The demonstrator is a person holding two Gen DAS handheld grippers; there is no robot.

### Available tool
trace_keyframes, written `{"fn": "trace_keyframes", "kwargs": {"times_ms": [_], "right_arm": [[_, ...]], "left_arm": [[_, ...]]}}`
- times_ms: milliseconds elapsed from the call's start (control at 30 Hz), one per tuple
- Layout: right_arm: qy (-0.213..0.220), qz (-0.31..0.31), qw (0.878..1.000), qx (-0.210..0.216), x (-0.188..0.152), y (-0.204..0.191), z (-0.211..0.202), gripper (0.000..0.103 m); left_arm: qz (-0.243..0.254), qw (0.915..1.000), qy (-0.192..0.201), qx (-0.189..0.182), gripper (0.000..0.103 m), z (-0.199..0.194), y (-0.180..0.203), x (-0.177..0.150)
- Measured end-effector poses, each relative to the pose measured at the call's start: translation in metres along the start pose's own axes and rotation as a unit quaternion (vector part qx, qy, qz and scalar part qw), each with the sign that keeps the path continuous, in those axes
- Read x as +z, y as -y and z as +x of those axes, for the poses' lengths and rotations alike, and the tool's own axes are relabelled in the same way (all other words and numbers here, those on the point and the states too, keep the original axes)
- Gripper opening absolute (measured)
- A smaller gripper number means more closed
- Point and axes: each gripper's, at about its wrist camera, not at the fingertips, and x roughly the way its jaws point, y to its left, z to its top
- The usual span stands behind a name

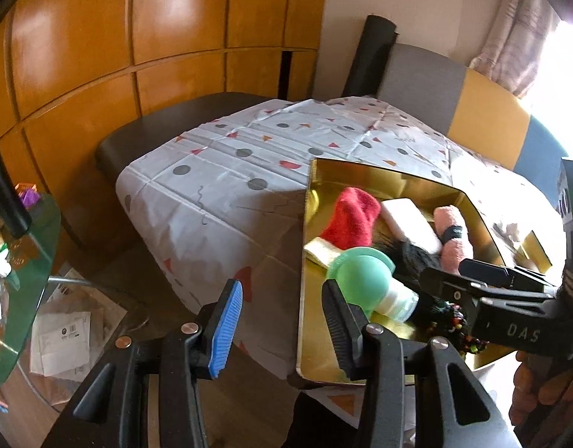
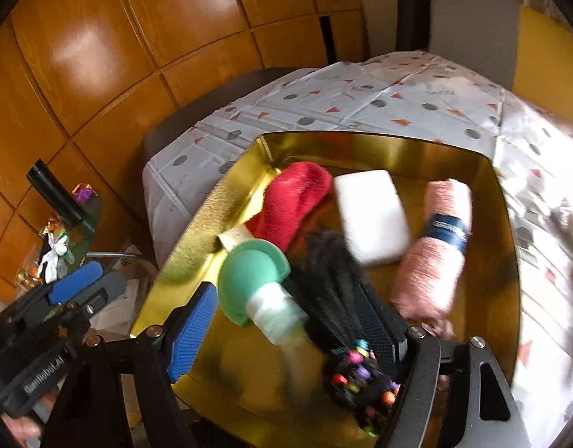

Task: Organize soft objects
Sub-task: 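Carry the green silicone cup into the gold tray and open the right tool, then move both tools back toward the remaining items on the bed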

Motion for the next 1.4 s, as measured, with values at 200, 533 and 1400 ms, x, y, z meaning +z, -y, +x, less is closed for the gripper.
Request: {"fn": "trace_keyframes", "kwargs": {"times_ms": [200, 533, 1400], "right_arm": [[0.017, -0.004, 0.999, -0.029, -0.014, 0.015, -0.021, 0.076], [0.048, 0.032, 0.996, -0.063, -0.028, 0.060, -0.061, 0.076], [0.107, 0.229, 0.922, -0.293, -0.116, 0.304, -0.195, 0.082]], "left_arm": [[0.029, 0.9995, 0.004, -0.010, 0.045, -0.008, 0.020, -0.001], [0.070, 0.9972, 0.000, -0.027, 0.045, -0.011, 0.051, -0.004], [0.204, 0.9748, -0.009, -0.089, 0.045, -0.011, 0.179, -0.005]]}}
